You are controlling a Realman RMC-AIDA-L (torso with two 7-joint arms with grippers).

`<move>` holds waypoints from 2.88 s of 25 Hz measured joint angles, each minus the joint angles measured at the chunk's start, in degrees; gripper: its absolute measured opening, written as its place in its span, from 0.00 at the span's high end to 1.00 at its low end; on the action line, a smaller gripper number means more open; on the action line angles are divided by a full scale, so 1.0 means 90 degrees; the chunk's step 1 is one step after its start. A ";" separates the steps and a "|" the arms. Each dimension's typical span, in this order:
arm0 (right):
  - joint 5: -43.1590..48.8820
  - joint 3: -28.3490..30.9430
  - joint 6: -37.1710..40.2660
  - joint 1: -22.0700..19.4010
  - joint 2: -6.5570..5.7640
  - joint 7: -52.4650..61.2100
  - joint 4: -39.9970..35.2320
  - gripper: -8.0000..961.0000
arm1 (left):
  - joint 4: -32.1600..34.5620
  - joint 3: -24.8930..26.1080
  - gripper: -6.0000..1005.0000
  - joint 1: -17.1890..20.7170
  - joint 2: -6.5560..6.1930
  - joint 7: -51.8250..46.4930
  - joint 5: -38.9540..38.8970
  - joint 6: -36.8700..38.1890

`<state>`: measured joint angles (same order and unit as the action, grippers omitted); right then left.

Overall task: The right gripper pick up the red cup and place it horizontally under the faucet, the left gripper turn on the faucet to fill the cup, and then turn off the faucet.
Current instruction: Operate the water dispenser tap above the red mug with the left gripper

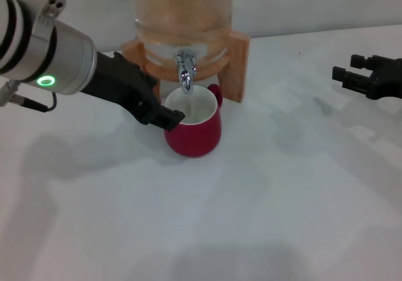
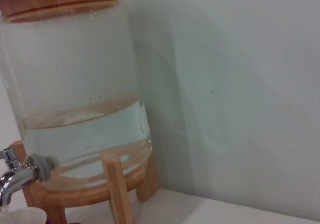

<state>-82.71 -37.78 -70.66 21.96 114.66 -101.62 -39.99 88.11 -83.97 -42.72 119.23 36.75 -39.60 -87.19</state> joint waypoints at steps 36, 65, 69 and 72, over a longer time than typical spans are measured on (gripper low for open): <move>-0.0001 0.0058 0.0160 0.0038 -0.0045 0.0003 0.0157 0.40 | -0.1001 0.0610 0.21 -0.0606 -0.0005 -0.0126 -0.0485 0.0150; 0.0001 0.0051 0.0264 0.0002 -0.0047 0.0003 0.0212 0.40 | -0.2042 0.0279 0.22 -0.1284 0.0009 0.0266 -0.0466 0.0673; 0.0001 0.0054 0.0271 0.0001 -0.0051 0.0001 0.0239 0.40 | -0.2077 0.0278 0.22 -0.1334 0.0012 0.0278 -0.0474 0.0684; 0.0001 0.0056 0.0283 0.0001 -0.0054 -0.0015 0.0244 0.40 | -0.2092 0.0277 0.22 -0.1353 0.0010 0.0312 -0.0476 0.0733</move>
<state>-82.70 -37.28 -68.12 21.97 114.17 -101.75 -37.79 69.29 -81.48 -54.90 119.33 39.56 -43.89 -80.59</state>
